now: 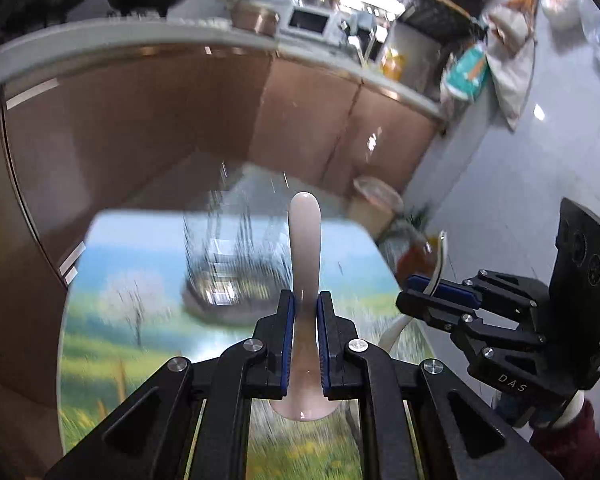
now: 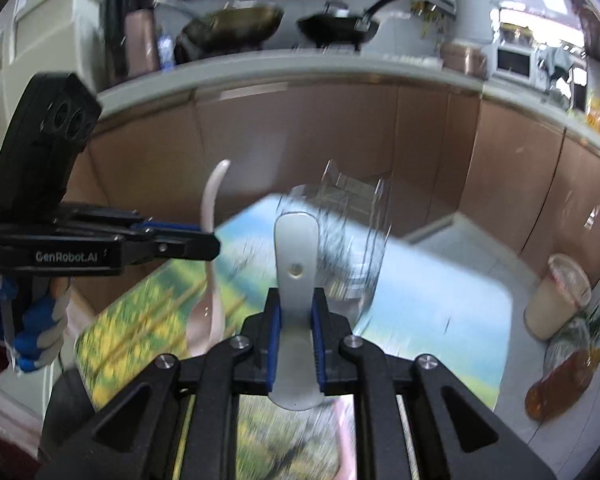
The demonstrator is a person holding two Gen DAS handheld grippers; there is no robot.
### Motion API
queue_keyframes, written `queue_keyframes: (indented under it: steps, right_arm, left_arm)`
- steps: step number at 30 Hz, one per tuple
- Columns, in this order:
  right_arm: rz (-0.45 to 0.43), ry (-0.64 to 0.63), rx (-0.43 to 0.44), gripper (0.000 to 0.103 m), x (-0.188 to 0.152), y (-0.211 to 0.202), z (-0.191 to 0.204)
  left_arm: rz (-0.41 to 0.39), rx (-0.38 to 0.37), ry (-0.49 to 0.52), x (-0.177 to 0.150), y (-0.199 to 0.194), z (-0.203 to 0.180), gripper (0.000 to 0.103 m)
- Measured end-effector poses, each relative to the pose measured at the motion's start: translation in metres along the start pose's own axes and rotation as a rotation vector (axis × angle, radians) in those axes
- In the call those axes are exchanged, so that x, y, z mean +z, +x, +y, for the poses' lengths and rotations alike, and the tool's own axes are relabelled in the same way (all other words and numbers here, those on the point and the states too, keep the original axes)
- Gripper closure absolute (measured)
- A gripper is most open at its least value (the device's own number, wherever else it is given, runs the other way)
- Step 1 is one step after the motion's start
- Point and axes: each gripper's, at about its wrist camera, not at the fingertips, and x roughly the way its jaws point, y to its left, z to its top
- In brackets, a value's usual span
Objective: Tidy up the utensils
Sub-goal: 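Lift both utensils and lower them into the wire holder, opening both tools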
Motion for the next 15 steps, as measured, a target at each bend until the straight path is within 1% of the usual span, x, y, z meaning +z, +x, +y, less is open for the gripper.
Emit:
queue_keyframes:
  steps: [4,6,8,11,15]
  right_arm:
    - [-0.092,0.035,-0.027,0.090,0.040,0.016,-0.016]
    - [-0.129,0.030,-0.057,0.090,0.055,0.029,-0.019]
    - [-0.157,0.035,-0.067,0.090,0.067,0.043,-0.022]
    - [-0.190,0.016,-0.116,0.090,0.073,0.063,-0.022]
    - [-0.210,-0.017,-0.173,0.090,0.066,0.087,-0.020]
  left_arm:
    - [-0.080,0.038,-0.038,0.040,0.009,0.018,0.092]
    - [-0.112,0.067,-0.041,0.055,0.017,0.024,0.092]
    - [-0.141,0.091,-0.038,0.065,0.027,0.030,0.092]
    - [-0.173,0.121,-0.037,0.076,0.044,0.037,0.092]
    - [-0.196,0.148,-0.023,0.077,0.068,0.047,0.092]
